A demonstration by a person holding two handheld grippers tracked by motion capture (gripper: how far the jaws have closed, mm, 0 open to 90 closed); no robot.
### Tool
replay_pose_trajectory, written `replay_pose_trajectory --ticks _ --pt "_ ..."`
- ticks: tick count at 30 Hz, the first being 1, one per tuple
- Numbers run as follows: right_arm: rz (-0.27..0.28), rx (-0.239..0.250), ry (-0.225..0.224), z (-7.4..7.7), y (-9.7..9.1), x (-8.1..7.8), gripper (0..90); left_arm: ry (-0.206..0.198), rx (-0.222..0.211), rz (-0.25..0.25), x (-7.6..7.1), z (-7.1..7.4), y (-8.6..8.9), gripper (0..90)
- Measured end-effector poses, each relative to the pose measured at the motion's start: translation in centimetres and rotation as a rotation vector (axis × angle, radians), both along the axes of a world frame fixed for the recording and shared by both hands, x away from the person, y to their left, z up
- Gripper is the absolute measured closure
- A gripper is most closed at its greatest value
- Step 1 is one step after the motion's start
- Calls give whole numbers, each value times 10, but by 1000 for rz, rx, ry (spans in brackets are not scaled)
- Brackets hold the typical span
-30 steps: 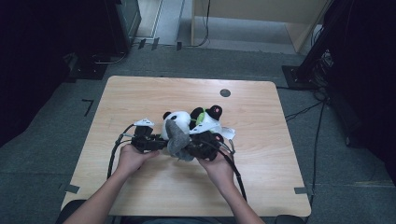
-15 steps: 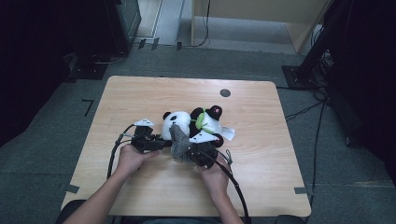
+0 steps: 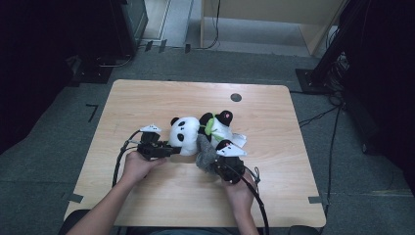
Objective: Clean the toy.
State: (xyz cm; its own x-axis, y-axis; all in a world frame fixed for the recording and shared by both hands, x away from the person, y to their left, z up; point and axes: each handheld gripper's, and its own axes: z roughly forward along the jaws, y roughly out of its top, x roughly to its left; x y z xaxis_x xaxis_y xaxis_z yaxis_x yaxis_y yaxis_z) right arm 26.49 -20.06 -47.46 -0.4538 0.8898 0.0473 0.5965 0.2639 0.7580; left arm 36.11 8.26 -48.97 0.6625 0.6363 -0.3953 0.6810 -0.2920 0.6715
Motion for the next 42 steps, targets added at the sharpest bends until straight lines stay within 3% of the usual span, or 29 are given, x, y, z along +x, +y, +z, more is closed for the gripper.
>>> replay_pose_trajectory --ticks 7,19,29,35,42 --pt "-33 14 -10 3 -25 -9 757 -2 0 -3 0 0 0 466" --pt "-62 -5 -36 16 -44 -15 757 -1 -4 -2 0 0 0 466" --pt "-45 21 -20 42 -55 -9 757 -3 5 0 0 1 0 471" --pt "-42 52 5 58 -72 -1 757 -9 11 1 -1 1 -1 472" --pt "-36 89 64 59 -97 18 758 -15 17 0 -1 1 -1 473"
